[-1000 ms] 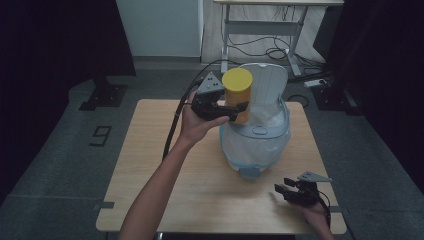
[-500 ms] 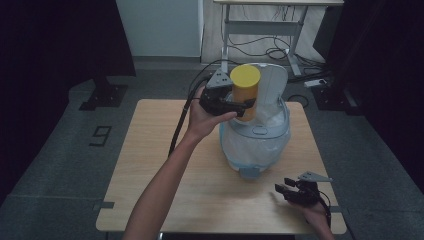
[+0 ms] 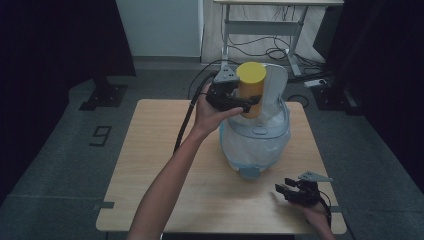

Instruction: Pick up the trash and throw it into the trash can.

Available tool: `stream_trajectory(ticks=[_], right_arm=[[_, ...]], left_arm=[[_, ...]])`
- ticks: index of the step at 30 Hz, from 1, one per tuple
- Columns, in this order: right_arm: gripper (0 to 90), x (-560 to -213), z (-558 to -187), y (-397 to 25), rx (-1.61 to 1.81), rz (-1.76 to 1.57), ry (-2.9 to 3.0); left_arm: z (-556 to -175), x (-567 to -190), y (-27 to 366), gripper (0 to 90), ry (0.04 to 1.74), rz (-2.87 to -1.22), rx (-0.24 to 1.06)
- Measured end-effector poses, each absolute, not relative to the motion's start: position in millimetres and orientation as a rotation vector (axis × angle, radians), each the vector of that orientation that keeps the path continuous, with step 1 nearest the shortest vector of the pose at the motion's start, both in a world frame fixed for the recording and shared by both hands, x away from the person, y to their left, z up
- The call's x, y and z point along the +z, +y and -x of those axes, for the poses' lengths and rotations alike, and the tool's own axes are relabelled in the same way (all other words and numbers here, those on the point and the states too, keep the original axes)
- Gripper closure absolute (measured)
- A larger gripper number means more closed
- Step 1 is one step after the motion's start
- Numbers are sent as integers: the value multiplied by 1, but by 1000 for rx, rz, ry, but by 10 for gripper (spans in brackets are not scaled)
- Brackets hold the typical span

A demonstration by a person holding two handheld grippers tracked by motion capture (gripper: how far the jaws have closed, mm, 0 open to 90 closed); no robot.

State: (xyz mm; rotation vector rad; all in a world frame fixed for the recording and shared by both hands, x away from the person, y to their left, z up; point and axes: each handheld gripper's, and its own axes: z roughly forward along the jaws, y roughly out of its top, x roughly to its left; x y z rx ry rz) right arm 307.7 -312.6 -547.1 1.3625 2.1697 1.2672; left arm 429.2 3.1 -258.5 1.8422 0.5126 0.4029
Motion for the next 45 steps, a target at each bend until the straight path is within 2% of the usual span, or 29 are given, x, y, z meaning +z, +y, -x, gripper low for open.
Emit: stream_trajectory(ticks=[22, 23, 25, 28, 36, 45], right_arm=[[422, -548, -309, -313, 1257, -1362, 2179], [422, -548, -309, -313, 1257, -1361, 2180], [422, -548, -309, -313, 1257, -1359, 2180], [422, -548, -309, -313, 1254, -1354, 2185], [421, -549, -309, -312, 1247, -1351, 2192], [420, -548, -308, -311, 1248, -1348, 2191]], left_arm=[[-445, -263, -25, 240, 518, -1848, 359], [-447, -264, -27, 232, 532, -1852, 347], [-450, -267, -29, 136, 557, -1869, 335], [-453, -270, -27, 87, 561, -1889, 331], [-441, -273, -10, 140, 531, -1882, 367], [-416, -277, 22, 153, 519, -1852, 375]])
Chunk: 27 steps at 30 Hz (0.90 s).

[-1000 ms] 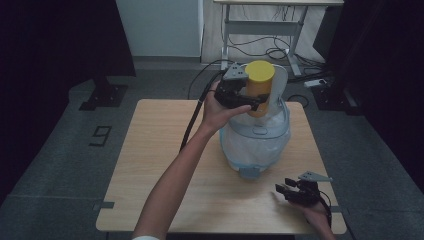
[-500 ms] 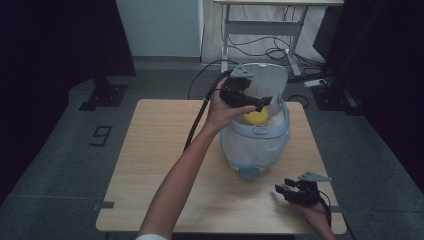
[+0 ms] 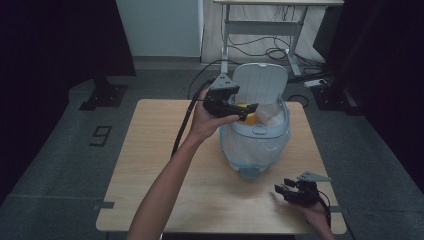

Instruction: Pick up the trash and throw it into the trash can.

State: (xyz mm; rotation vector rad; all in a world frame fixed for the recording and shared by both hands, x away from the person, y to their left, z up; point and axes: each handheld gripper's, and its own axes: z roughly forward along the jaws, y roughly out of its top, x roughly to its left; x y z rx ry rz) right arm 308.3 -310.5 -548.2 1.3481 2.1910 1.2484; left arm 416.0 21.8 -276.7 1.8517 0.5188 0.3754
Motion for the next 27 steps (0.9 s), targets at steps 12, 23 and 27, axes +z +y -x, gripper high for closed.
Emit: stream_trajectory(ticks=[12, 23, 27], right_arm=[[412, -547, -308, -311, 1250, -1348, 2186], [407, -548, -308, -312, 1241, -1353, 2185], [406, -548, -308, -313, 1240, -1352, 2184]], left_arm=[[-380, -304, 61, 172, 539, -1850, 408], [-360, -341, 96, 177, 589, -1846, 397], [-353, -353, 108, 183, 608, -1832, 398]])
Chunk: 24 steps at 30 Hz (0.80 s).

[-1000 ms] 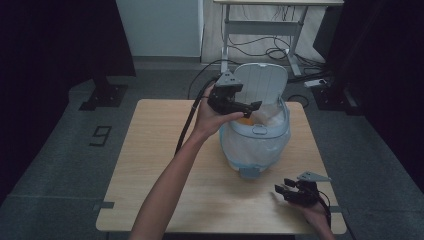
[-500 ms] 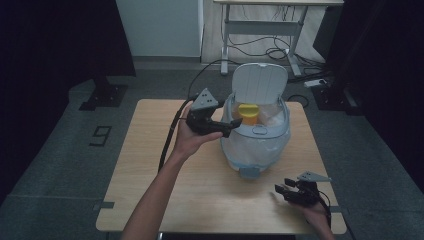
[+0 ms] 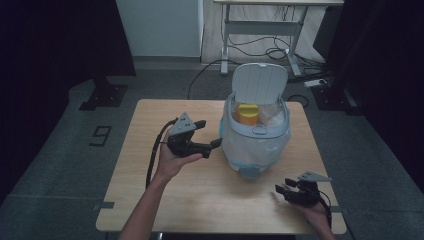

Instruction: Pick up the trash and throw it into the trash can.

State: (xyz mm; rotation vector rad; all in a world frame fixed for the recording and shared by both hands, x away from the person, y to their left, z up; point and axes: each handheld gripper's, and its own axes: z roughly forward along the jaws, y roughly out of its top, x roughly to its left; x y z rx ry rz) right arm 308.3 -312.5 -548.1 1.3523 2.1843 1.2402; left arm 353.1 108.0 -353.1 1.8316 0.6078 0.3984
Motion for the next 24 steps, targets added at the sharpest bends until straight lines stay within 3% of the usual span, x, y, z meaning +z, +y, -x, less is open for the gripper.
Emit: stream_trajectory(ticks=[14, 24], right_arm=[[400, -548, -308, -311, 1239, -1350, 2180], [337, -535, -307, -310, 1304, -1302, 2156]], left_arm=[[-339, -400, 140, 192, 699, -1845, 398], [-338, -425, 142, 195, 726, -1874, 384]])
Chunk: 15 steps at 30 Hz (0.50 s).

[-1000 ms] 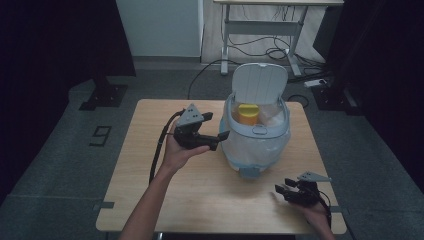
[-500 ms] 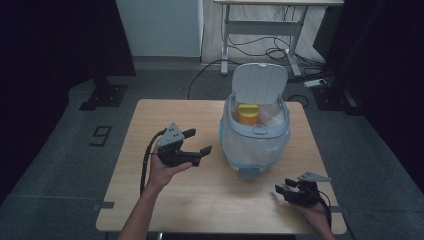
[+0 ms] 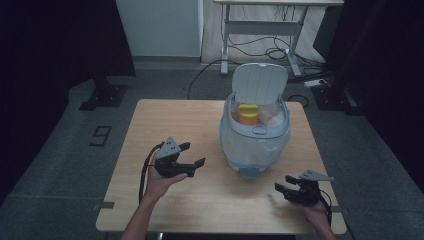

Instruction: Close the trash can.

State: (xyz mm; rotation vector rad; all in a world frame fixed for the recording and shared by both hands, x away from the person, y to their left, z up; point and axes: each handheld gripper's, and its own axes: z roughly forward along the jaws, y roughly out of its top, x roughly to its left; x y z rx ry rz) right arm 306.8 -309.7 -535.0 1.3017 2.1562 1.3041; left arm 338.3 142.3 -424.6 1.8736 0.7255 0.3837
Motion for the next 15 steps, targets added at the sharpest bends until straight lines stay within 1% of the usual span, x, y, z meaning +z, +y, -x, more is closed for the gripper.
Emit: stream_trajectory(ticks=[5, 10, 15], right_arm=[[310, -521, -304, -311, 1321, -1270, 2148], [305, -502, -301, -314, 1389, -1257, 2093], [301, -479, -299, -318, 1416, -1223, 2064]], left_arm=[[-335, -432, 141, 195, 721, -1908, 392], [-331, -439, 139, 194, 715, -1939, 394], [-329, -445, 141, 194, 724, -1934, 382]])
